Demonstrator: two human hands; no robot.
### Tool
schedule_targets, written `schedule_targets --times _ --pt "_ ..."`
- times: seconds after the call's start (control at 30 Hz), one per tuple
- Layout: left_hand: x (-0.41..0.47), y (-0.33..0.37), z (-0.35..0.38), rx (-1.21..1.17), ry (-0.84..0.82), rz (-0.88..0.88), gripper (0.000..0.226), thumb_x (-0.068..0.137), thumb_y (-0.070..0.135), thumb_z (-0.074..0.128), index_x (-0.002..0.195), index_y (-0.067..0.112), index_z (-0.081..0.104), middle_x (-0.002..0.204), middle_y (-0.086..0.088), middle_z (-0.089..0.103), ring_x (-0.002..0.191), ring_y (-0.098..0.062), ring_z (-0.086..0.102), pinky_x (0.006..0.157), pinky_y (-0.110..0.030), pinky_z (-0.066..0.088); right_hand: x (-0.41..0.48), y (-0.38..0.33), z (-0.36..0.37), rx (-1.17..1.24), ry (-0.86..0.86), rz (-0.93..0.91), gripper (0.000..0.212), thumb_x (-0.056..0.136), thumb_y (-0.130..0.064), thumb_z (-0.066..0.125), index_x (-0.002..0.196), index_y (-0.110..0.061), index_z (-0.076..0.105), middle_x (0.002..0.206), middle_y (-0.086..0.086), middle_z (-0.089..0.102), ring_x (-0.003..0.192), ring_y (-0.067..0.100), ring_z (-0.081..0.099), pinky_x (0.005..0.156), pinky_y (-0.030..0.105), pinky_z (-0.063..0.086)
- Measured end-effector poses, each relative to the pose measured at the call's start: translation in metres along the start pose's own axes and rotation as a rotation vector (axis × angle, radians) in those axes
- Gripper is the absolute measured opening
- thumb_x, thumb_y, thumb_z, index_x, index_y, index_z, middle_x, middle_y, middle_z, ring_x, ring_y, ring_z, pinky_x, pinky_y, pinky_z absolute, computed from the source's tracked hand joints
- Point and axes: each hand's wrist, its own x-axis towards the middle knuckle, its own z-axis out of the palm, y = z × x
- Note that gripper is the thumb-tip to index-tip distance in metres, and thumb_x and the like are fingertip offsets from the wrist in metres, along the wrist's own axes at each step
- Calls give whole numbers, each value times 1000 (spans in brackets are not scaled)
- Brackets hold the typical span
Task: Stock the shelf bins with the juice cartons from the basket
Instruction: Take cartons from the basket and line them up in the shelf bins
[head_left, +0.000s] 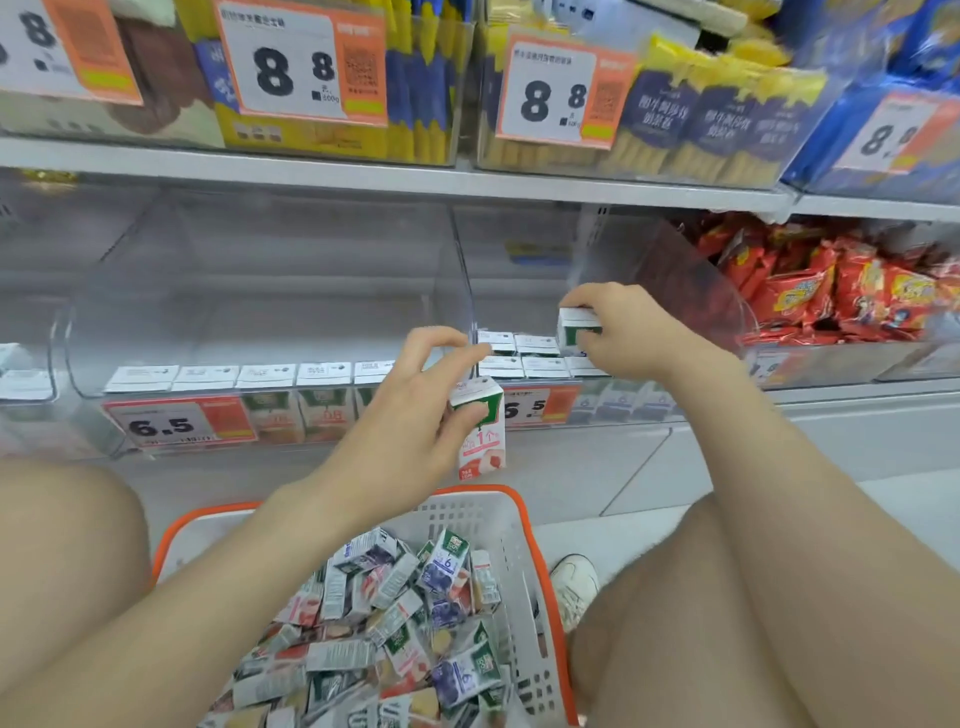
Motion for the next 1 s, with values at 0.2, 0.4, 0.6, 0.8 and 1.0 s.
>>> schedule_targets --times 0.2,0.4,0.6,0.8,1.0 --pt "-1 1 3 -48 -27 -60 52 105 30 63 155 27 48 147 15 47 107 2 51 94 -5 35 2 -7 5 94 -145 163 33 92 -17 50 112 -13 76 117 8 75 115 30 64 102 40 53" --pt "-2 -2 -13 -451 90 -255 35 92 26 82 122 37 67 117 13 68 90 -11 73 79 -22 59 -6 -27 3 135 146 109 36 88 -22 52 115 -18 76 116 6 76 113 29 68 106 42 52" --pt "-4 -9 -37 -727 227 -372 31 87 26 83 116 26 72 108 2 80 99 -30 77 88 -54 61 -50 -101 5 791 198 -171 10 88 -23 75 98 -23 78 85 -1 79 84 20 76 81 34 61" --pt "-15 -12 -60 -836 374 -383 40 74 35 86 110 20 75 106 -4 80 92 -23 78 83 -44 61 -57 -136 27 774 28 -242 35 88 -28 84 122 -25 75 105 -3 76 81 13 76 80 31 61" --pt "-33 -27 -96 -710 95 -440 41 83 10 88 120 20 73 115 -2 78 102 -31 77 83 -41 62 -58 -163 41 951 127 -227 39 92 -8 78 129 -17 70 107 0 79 93 13 77 86 31 62"
